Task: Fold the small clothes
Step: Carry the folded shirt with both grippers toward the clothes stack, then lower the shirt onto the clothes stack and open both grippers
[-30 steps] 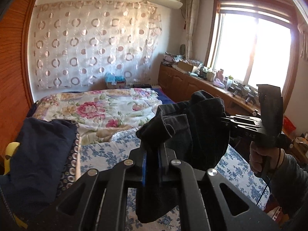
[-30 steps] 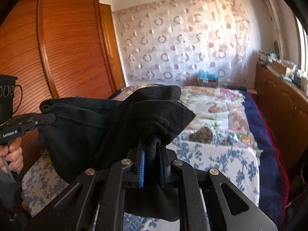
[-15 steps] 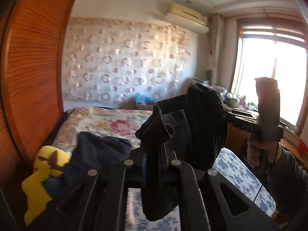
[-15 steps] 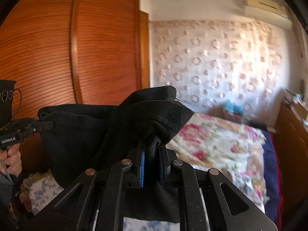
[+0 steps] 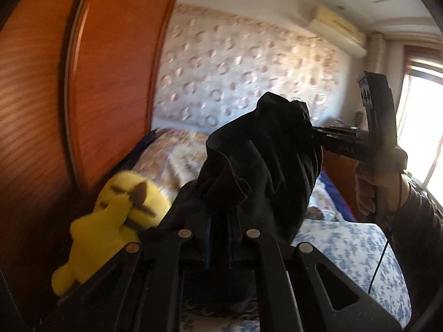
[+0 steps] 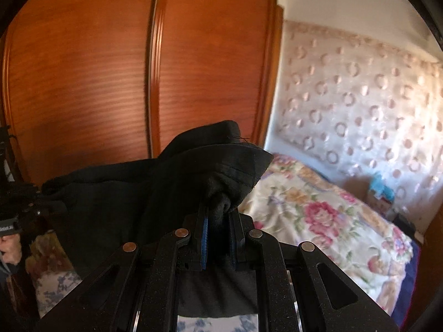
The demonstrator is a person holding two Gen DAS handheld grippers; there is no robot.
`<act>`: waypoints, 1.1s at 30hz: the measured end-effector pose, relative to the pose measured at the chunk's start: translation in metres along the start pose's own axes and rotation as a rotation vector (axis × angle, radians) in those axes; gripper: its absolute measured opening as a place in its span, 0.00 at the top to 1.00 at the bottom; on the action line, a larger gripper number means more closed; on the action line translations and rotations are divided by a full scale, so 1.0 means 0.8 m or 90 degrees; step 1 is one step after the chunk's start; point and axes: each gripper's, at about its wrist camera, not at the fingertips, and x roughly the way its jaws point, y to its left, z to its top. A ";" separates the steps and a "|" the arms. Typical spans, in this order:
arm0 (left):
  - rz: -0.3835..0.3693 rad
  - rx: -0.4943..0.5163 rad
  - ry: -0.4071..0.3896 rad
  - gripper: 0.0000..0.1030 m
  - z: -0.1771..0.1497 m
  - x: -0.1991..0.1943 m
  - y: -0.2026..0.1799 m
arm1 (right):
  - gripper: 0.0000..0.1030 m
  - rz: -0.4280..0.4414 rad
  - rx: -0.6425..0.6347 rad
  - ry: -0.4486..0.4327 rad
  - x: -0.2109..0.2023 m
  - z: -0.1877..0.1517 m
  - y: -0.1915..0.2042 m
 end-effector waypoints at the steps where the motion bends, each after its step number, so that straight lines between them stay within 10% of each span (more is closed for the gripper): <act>1: 0.006 -0.009 0.009 0.95 -0.008 0.009 0.009 | 0.91 0.007 -0.001 0.016 0.023 0.001 0.003; 10: 0.032 -0.034 0.038 0.95 -0.035 0.037 0.040 | 0.63 -0.035 0.064 0.025 0.079 -0.007 -0.016; 23: 0.066 -0.014 0.069 0.91 -0.062 0.037 0.046 | 0.54 0.007 0.059 0.111 0.144 -0.093 0.018; 33: 0.080 0.079 0.039 0.72 -0.061 -0.023 0.009 | 0.49 -0.019 0.087 0.056 0.055 -0.088 0.042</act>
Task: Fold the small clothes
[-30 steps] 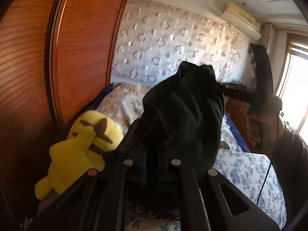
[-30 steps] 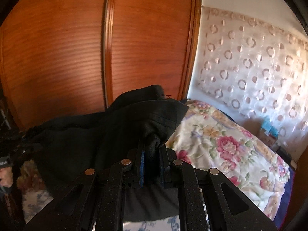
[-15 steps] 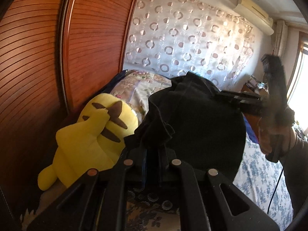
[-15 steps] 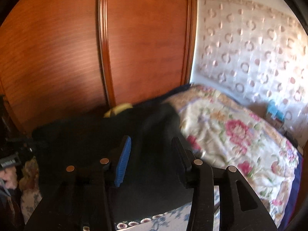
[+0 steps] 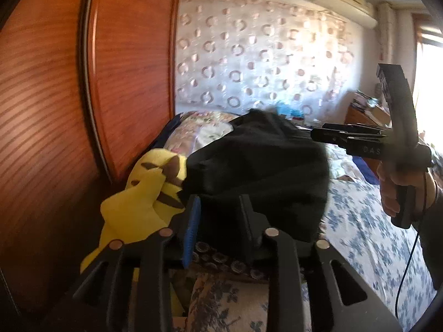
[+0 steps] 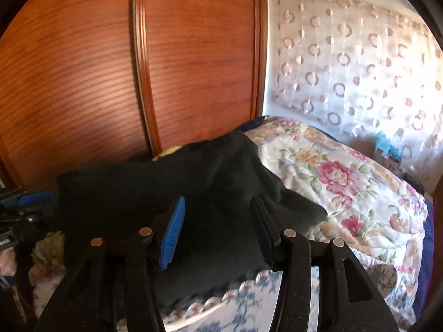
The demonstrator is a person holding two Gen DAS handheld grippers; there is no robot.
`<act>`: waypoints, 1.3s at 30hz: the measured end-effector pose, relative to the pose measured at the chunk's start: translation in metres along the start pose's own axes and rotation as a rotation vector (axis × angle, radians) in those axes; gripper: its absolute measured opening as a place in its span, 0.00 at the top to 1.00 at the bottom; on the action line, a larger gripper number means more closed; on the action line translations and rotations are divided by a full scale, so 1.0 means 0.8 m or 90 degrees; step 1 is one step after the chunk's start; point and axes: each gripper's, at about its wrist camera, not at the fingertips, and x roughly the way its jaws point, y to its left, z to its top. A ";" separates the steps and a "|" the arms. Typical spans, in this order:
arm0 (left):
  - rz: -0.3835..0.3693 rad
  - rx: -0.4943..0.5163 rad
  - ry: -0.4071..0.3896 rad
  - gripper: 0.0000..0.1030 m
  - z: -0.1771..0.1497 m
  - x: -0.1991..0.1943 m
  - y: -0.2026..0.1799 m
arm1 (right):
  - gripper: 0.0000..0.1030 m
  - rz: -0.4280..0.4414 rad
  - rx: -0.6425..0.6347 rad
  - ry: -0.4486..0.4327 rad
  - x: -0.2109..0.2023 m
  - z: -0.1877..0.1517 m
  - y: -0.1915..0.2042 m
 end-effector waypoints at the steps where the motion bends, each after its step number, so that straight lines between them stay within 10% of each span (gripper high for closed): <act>1: -0.002 0.015 -0.008 0.69 -0.001 -0.010 -0.008 | 0.48 -0.004 0.002 -0.007 -0.014 -0.004 0.005; 8: -0.035 0.047 -0.046 0.52 0.000 -0.053 -0.039 | 0.39 -0.028 0.021 -0.048 -0.103 -0.042 0.033; 21: -0.088 0.099 -0.057 0.51 -0.020 -0.088 -0.116 | 0.15 -0.106 0.066 -0.092 -0.235 -0.130 0.055; 39: -0.148 0.126 -0.074 0.51 -0.015 -0.133 -0.218 | 0.11 -0.295 0.187 -0.156 -0.416 -0.219 0.036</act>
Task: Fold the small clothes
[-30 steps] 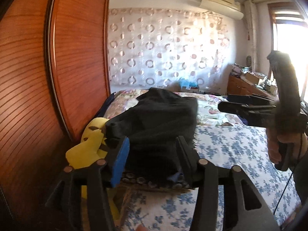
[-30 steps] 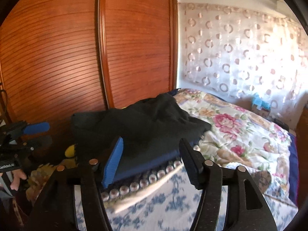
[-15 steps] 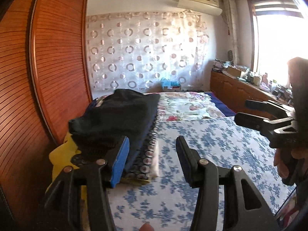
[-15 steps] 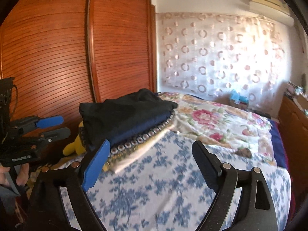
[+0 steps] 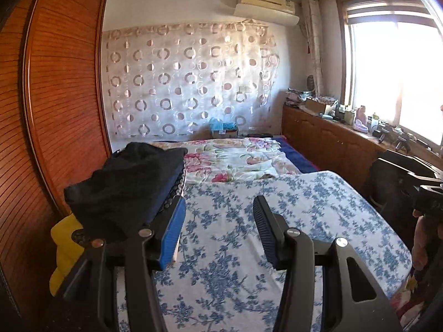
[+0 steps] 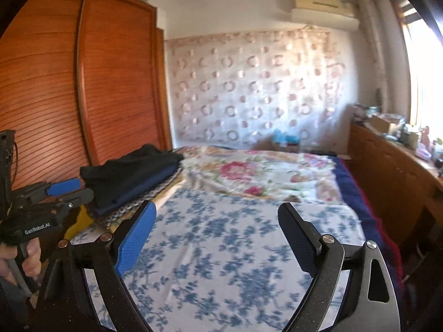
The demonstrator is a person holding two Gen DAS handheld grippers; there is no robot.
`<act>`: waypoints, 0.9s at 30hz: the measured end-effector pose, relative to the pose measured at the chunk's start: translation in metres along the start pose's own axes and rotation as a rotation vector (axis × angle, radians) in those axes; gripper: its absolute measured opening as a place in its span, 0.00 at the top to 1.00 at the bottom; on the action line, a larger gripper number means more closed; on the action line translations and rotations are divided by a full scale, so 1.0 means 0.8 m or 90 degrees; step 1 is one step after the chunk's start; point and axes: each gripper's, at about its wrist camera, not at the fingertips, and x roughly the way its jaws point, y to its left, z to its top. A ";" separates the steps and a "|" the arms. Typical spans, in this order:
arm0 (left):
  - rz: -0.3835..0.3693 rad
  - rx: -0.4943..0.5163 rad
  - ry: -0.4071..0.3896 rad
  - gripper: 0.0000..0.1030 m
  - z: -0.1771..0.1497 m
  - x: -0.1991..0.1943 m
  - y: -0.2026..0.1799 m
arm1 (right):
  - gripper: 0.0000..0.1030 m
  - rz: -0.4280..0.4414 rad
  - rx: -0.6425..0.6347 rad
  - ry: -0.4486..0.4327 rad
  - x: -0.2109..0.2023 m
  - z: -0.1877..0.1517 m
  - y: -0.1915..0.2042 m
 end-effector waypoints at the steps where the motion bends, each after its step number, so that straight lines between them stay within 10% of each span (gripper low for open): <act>1: 0.002 0.001 -0.005 0.51 0.006 -0.004 -0.004 | 0.11 -0.011 0.002 -0.007 -0.008 0.002 -0.003; 27: 0.012 0.011 -0.064 0.51 0.045 -0.059 -0.019 | 0.04 -0.081 0.015 -0.072 -0.079 0.025 -0.012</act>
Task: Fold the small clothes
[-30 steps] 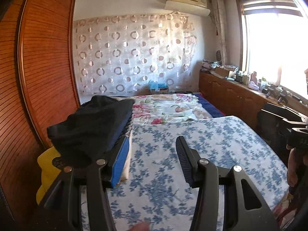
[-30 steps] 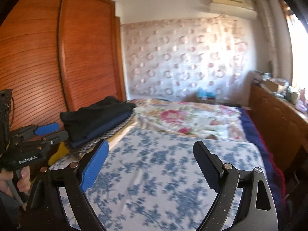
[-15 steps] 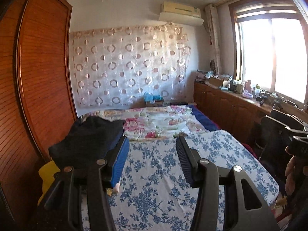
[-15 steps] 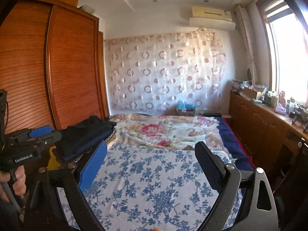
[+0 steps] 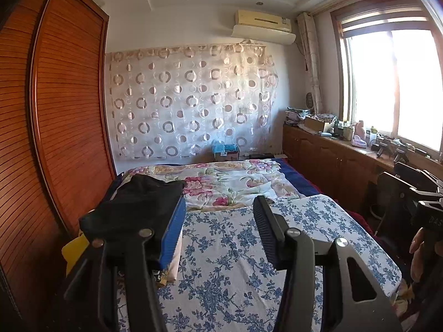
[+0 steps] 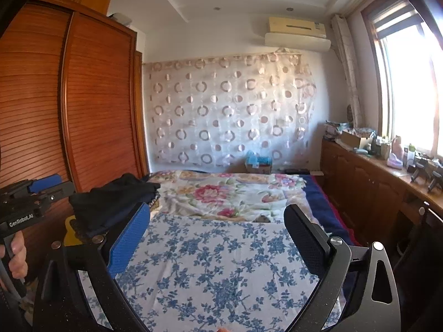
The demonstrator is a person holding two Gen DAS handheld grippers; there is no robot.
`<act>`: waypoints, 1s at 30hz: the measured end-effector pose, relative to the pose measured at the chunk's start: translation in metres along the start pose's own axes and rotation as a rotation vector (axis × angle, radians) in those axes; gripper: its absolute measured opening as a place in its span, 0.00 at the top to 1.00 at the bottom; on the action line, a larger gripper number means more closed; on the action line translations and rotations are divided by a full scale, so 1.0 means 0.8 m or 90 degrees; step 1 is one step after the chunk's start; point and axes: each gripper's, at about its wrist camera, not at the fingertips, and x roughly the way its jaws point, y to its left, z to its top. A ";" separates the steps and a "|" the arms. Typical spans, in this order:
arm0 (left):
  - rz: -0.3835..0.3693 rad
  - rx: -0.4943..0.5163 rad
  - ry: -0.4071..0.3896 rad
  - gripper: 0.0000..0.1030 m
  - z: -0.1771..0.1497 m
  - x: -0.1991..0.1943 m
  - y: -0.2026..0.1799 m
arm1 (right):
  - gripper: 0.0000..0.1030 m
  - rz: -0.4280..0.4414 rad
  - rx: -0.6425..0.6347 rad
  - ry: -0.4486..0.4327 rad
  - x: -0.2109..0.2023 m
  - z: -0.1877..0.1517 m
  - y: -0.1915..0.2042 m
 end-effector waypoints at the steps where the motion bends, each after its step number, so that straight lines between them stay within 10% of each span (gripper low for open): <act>1: 0.001 -0.001 0.000 0.51 0.000 0.000 0.001 | 0.04 0.000 0.001 0.000 0.000 0.000 -0.001; 30: 0.005 -0.003 0.009 0.51 -0.007 0.008 0.005 | 0.04 0.000 0.002 0.002 0.001 -0.002 -0.004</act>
